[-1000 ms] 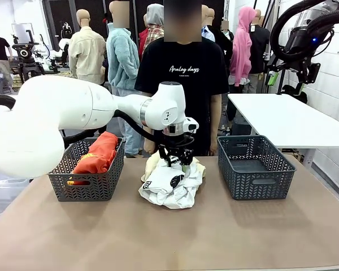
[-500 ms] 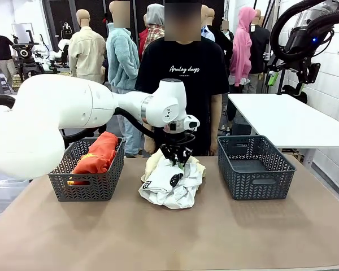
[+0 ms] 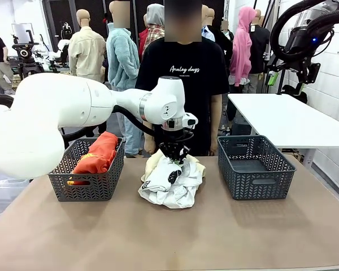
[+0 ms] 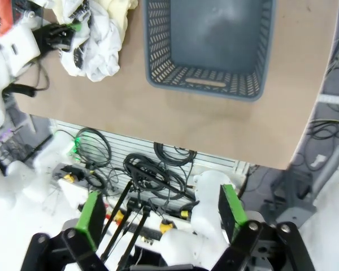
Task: Sort the tops and bottoms.
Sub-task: Lift clothes from the center of the table with your left hand.
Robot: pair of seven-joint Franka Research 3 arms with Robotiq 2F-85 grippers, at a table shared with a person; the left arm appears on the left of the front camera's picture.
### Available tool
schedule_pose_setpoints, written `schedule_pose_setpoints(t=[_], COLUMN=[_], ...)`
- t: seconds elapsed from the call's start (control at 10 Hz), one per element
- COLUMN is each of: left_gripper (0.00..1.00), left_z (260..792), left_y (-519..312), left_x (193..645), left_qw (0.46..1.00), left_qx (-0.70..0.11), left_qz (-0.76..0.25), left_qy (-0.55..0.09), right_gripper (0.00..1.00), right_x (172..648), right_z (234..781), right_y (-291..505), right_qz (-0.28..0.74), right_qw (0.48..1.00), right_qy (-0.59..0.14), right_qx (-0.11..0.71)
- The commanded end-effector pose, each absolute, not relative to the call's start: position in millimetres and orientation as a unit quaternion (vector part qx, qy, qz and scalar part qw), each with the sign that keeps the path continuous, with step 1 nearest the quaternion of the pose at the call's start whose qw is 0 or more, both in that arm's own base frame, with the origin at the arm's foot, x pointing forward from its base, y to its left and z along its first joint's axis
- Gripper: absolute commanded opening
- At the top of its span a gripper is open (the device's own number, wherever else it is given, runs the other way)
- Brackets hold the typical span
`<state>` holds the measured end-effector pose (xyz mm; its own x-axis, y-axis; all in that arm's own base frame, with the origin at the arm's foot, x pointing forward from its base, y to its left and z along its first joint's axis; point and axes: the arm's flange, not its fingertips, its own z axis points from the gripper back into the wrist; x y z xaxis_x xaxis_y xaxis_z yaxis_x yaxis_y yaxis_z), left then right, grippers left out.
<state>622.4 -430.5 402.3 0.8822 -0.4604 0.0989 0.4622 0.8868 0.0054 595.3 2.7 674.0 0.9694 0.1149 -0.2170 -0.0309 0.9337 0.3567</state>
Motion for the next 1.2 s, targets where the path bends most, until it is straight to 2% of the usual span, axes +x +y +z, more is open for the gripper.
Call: schedule_pose_setpoints(t=[0.0,0.2,0.4,0.5,0.8,0.9,1.1], left_gripper=[0.00,0.00,0.00,0.00,0.00,0.00,0.00], left_z=[466,547,596,553,553,559,611], left_y=[-430,-442,-447,-427,-427,-431,-447], left_x=[623,622,618,597,597,598,611], left_qw=[0.973,0.965,0.956,0.966,0.966,0.964,0.956], left_qx=[-0.017,-0.031,-0.038,-0.031,-0.031,-0.032,-0.021], left_qz=[-0.227,-0.252,-0.268,-0.246,-0.246,-0.251,-0.270], left_qy=[-0.026,-0.069,-0.112,-0.080,-0.080,-0.080,-0.110], right_gripper=[1.00,1.00,1.00,1.00,1.00,1.00,1.00], right_x=[598,598,598,598,598,598,598], right_z=[678,678,678,678,678,678,678], right_y=[4,4,4,4,4,4,4], right_qz=[0.030,0.030,0.030,0.030,0.030,0.030,0.030], right_qw=[0.977,0.977,0.977,0.977,0.977,0.977,0.977], right_qy=[0.114,0.114,0.114,0.114,0.114,0.114,0.114], right_qx=[0.177,0.177,0.177,0.177,0.177,0.177,0.177])
